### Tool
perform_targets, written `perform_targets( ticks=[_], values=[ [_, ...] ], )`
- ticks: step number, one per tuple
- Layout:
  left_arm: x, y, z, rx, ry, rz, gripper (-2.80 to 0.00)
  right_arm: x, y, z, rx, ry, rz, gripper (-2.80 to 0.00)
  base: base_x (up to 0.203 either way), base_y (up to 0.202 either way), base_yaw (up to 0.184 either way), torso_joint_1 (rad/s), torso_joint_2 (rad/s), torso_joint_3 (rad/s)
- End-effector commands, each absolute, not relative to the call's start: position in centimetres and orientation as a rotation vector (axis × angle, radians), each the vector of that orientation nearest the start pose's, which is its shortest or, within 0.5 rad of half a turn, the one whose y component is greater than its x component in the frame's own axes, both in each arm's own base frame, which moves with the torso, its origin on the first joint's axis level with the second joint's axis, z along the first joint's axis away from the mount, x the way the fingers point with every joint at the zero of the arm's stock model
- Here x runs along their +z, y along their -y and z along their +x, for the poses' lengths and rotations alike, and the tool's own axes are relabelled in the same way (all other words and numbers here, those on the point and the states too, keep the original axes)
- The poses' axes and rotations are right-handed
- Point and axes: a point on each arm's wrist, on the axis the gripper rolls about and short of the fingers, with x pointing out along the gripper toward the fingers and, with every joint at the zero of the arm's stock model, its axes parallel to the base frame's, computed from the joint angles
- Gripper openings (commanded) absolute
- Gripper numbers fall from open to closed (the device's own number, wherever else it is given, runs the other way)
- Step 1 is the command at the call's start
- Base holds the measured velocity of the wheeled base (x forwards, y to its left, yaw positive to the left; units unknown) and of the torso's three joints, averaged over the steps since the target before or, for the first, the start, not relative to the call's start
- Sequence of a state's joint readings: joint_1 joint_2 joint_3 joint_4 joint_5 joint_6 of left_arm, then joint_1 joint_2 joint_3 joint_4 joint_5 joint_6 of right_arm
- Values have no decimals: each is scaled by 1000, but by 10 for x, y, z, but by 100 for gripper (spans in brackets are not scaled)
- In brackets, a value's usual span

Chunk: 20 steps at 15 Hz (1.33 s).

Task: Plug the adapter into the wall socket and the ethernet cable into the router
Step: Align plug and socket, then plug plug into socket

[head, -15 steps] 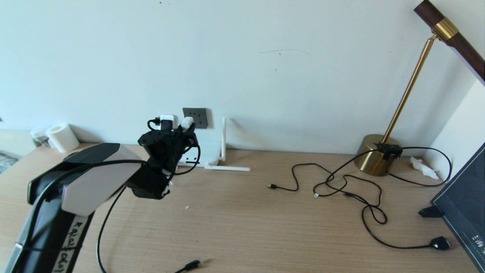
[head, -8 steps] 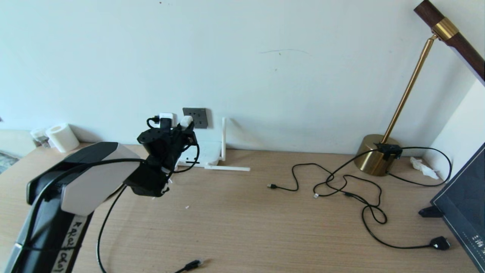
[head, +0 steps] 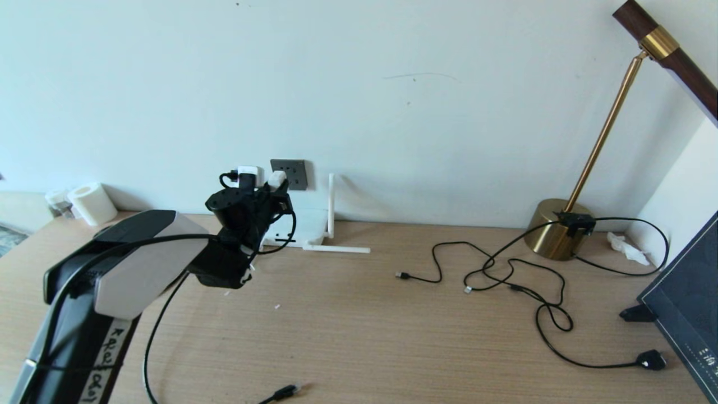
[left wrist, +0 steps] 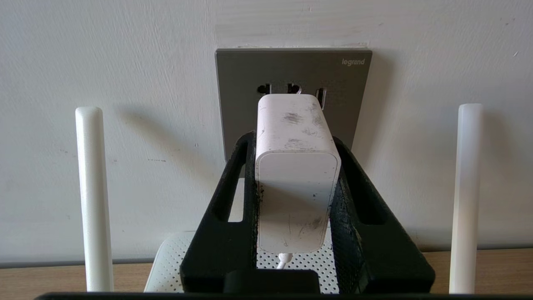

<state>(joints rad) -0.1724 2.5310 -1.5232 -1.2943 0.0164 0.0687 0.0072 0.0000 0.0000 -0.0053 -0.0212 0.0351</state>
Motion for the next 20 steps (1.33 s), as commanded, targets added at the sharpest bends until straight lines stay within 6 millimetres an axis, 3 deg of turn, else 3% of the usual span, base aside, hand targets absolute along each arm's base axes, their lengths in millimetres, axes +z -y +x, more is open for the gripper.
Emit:
perform_targets(
  ticks=[1, 20],
  values=[
    [93, 83, 497, -139, 301, 41, -280, 76, 1, -23, -14, 5, 35, 0, 0, 0, 0, 0, 0, 0],
    [91, 85, 518, -132, 309, 41, -280, 76, 1, -23, -14, 5, 35, 0, 0, 0, 0, 0, 0, 0]
  ],
)
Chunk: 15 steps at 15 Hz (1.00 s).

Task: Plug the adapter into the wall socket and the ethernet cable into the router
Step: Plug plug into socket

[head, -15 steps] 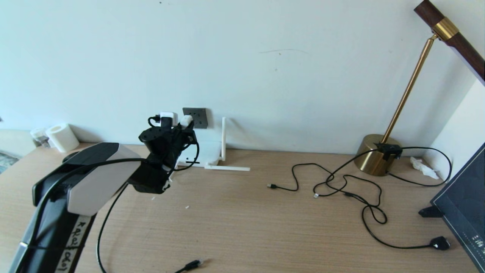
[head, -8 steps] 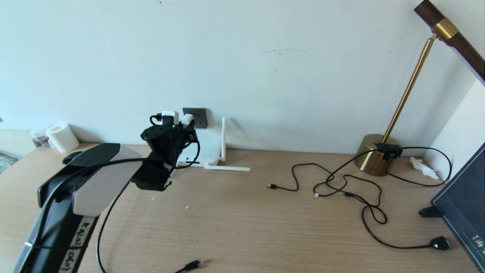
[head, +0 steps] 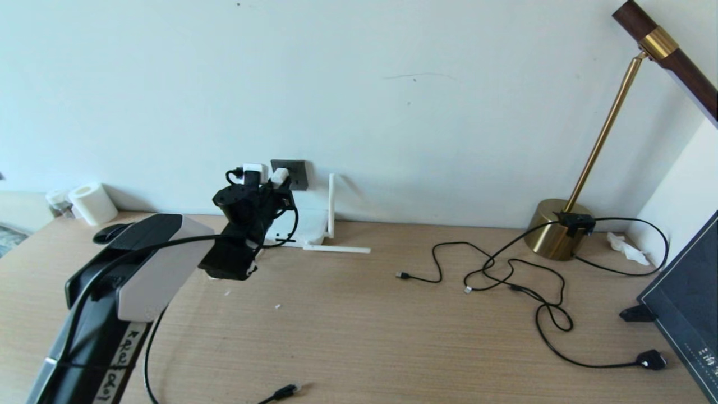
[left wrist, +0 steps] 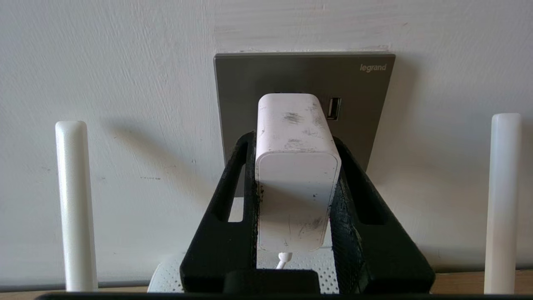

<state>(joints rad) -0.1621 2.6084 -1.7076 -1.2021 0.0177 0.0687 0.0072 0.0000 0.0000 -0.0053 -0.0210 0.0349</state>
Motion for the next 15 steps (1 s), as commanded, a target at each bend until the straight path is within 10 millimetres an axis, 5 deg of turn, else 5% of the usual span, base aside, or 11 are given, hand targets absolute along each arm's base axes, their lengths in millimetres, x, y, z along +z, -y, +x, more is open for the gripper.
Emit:
perform_targets(
  ticks=[1, 15],
  values=[
    [89, 84, 518, -131, 305, 41, -280, 76, 1, -23, -14, 5, 35, 0, 0, 0, 0, 0, 0, 0],
    [90, 84, 524, -127, 305, 41, -280, 76, 1, -23, -14, 5, 35, 0, 0, 0, 0, 0, 0, 0]
  ],
)
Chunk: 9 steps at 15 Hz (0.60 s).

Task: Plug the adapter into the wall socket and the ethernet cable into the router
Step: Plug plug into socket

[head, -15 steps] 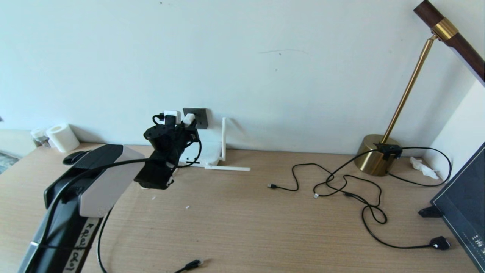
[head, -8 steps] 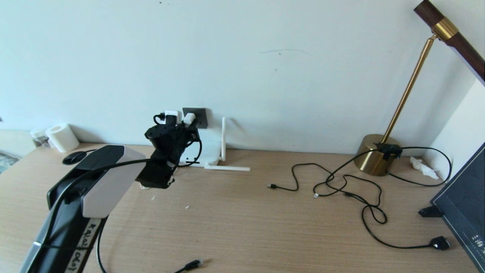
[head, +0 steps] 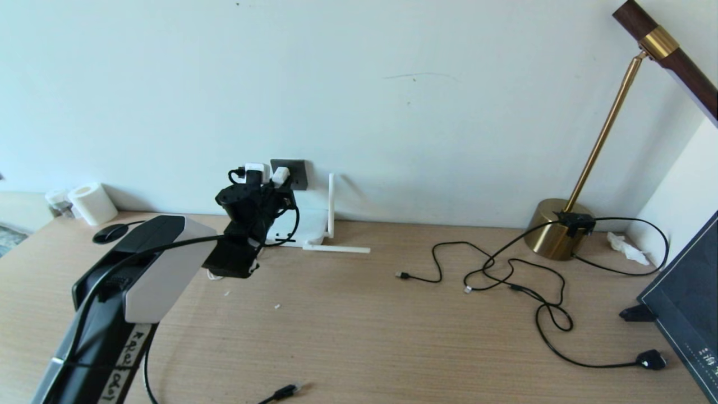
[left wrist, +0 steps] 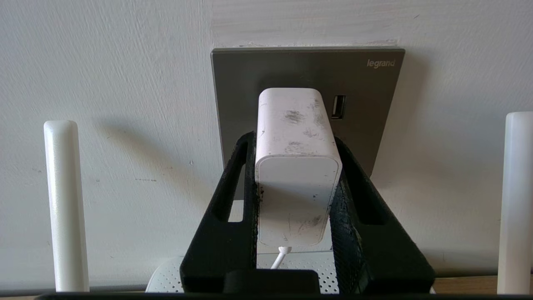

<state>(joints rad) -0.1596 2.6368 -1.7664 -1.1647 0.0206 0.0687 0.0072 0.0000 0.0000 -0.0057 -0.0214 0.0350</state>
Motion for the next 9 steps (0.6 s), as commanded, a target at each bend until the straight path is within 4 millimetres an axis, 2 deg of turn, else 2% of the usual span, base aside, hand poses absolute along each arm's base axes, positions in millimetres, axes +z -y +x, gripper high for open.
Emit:
perform_targets(
  ticks=[1, 9],
  values=[
    [91, 84, 525, -127, 303, 41, -280, 76, 1, -23, -14, 5, 35, 0, 0, 0, 0, 0, 0, 0],
    [95, 84, 527, -125, 301, 41, -280, 76, 1, -23, -14, 5, 35, 0, 0, 0, 0, 0, 0, 0]
  ],
)
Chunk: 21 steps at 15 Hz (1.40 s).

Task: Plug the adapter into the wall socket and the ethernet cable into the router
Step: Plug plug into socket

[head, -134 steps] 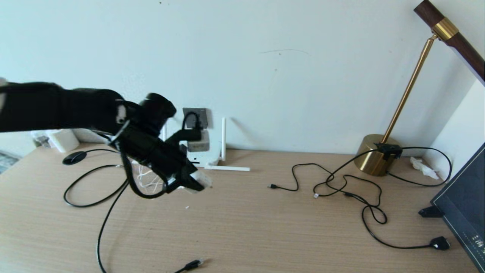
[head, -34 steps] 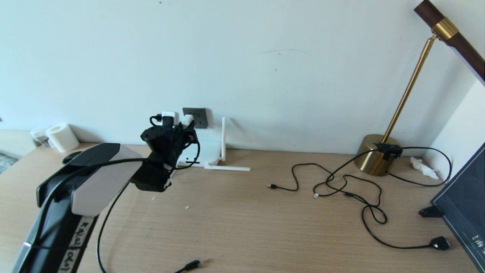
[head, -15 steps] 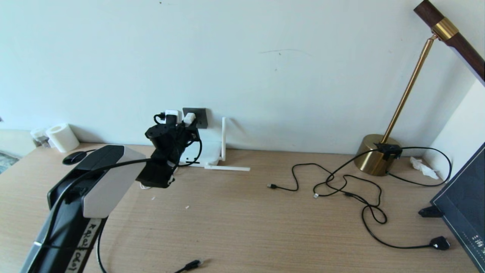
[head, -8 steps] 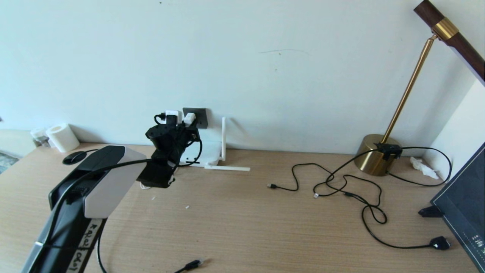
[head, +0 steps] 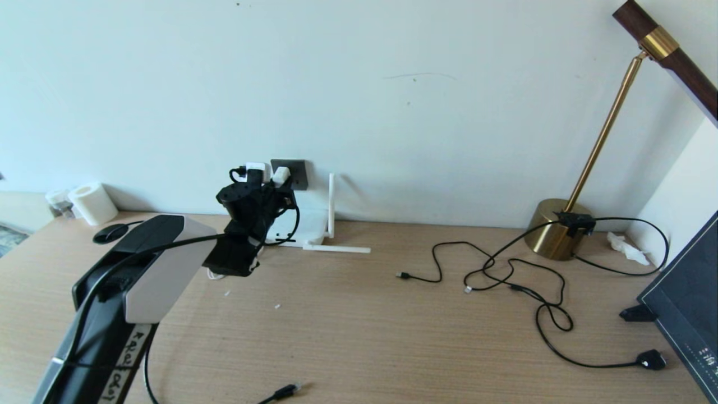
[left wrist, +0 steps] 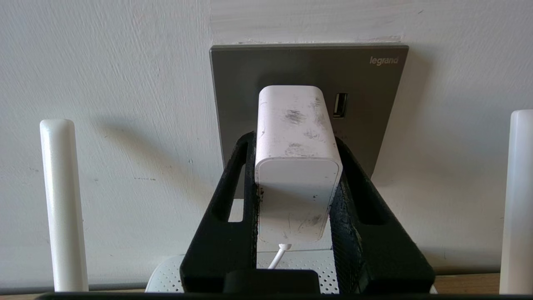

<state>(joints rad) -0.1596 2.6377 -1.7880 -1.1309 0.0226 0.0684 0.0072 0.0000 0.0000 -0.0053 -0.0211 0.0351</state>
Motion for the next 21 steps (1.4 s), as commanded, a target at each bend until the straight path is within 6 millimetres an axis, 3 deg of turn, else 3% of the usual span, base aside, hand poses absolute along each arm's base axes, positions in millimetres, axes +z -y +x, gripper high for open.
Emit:
perform_targets(
  ticks=[1, 12, 21],
  values=[
    [96, 84, 528, -124, 302, 41, -280, 76, 1, -23, -14, 5, 35, 0, 0, 0, 0, 0, 0, 0],
    [96, 85, 536, -111, 305, 39, -280, 76, 1, -23, -14, 5, 35, 0, 0, 0, 0, 0, 0, 0],
    [83, 85, 540, -86, 268, 39, -280, 76, 1, -23, -14, 5, 35, 0, 0, 0, 0, 0, 0, 0]
  ],
)
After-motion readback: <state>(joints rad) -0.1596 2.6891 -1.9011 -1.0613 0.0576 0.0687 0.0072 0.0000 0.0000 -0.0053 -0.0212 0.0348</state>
